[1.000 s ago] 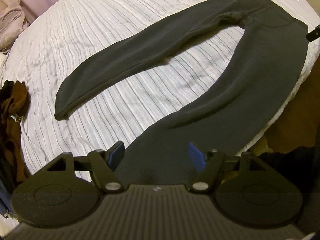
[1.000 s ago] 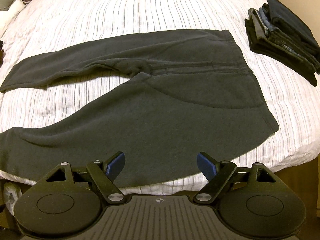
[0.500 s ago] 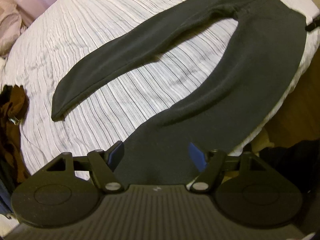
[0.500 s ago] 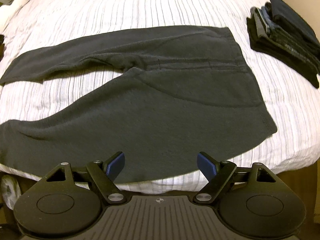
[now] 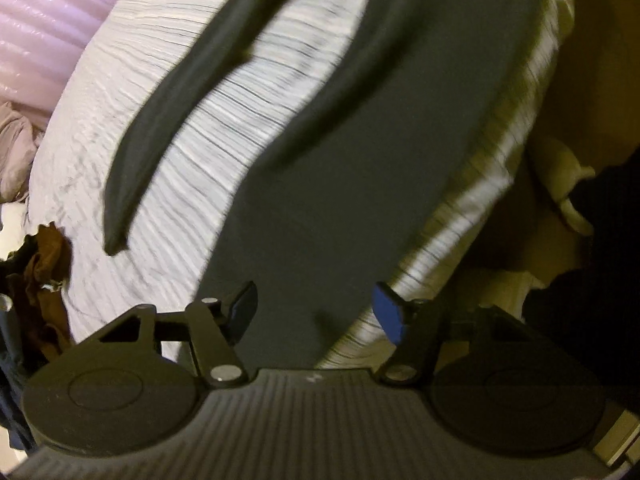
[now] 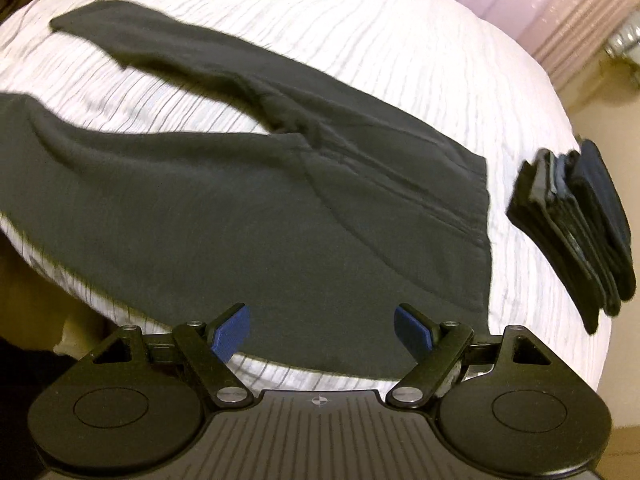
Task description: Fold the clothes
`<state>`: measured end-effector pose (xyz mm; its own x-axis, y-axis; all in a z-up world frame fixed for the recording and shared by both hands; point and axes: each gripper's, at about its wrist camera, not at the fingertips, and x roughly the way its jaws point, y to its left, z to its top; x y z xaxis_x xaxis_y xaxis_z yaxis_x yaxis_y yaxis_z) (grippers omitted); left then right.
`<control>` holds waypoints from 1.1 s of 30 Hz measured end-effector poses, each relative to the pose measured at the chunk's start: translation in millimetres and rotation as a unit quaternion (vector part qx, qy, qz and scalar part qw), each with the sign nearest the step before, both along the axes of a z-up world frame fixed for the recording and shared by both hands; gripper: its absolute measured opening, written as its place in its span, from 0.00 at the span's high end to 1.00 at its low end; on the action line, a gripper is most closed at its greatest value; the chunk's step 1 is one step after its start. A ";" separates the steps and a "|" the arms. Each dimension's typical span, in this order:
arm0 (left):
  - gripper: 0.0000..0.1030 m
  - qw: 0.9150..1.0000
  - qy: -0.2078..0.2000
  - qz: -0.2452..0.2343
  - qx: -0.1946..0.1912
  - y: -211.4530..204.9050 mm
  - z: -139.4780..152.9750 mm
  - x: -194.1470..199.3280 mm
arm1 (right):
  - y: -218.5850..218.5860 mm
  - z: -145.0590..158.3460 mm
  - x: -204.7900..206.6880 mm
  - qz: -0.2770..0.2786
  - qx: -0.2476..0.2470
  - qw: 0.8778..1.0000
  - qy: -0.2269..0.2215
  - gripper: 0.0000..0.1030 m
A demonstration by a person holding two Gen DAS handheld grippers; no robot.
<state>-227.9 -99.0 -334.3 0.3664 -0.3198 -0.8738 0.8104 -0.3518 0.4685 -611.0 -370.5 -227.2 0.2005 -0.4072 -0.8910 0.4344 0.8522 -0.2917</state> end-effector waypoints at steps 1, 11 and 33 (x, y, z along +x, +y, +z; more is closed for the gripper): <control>0.46 1.000 -0.007 -0.010 0.004 2.2 -8.9 -2.2 | 2.0 -5.8 2.1 0.009 0.002 1.000 0.006 0.20; 0.78 0.998 -0.031 -0.053 0.004 0.5 -51.7 3.4 | 4.5 -43.9 12.8 0.046 0.006 0.998 0.041 0.20; 0.95 1.000 -0.009 0.029 -0.004 -58.4 42.9 22.3 | -7.8 -112.1 -51.9 0.205 -0.106 0.971 0.066 0.21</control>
<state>-205.6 -157.4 -291.4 0.4006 -0.3042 -0.8643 0.8203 -0.3012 0.4862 -662.8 -378.3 -339.3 0.2738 -0.4949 -0.8247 0.0178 0.8599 -0.5101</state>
